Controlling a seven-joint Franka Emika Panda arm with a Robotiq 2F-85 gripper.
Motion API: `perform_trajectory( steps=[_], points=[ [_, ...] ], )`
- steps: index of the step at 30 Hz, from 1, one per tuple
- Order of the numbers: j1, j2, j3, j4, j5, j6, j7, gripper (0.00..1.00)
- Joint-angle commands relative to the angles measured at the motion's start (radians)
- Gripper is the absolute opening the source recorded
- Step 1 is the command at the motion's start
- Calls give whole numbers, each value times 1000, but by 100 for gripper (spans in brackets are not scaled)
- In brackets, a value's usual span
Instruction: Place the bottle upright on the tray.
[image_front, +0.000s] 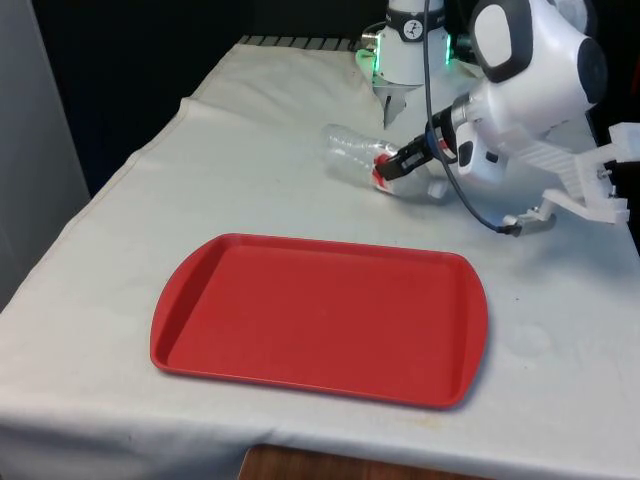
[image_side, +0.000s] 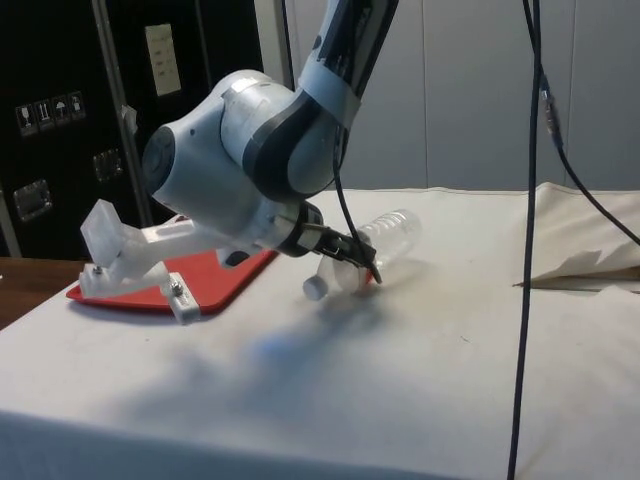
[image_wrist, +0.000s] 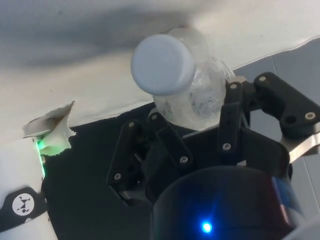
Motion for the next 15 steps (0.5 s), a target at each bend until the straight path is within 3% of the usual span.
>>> perform_trajectory(
  steps=[1, 15],
  points=[
    [-1, -12, 2, -1, 6, -8, -5, 0],
    [-2, -73, 11, -2, 19, -67, -23, 0]
  ],
)
